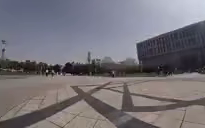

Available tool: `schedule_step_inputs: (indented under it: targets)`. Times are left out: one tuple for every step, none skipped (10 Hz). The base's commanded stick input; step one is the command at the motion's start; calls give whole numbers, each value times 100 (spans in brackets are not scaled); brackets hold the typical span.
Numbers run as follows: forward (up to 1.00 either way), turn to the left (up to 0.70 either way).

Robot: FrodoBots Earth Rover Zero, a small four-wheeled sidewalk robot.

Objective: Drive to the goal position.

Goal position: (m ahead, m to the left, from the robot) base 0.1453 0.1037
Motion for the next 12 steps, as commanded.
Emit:
schedule_step_inputs:
  targets:
    - [70, 0]
    - [70, 0]
    - [70, 0]
    - [70, 0]
    - [70, 0]
    - [70, 0]
    - [70, 0]
    - [70, 0]
    - [70, 0]
    - [70, 0]
    - [70, 0]
    - [70, -1]
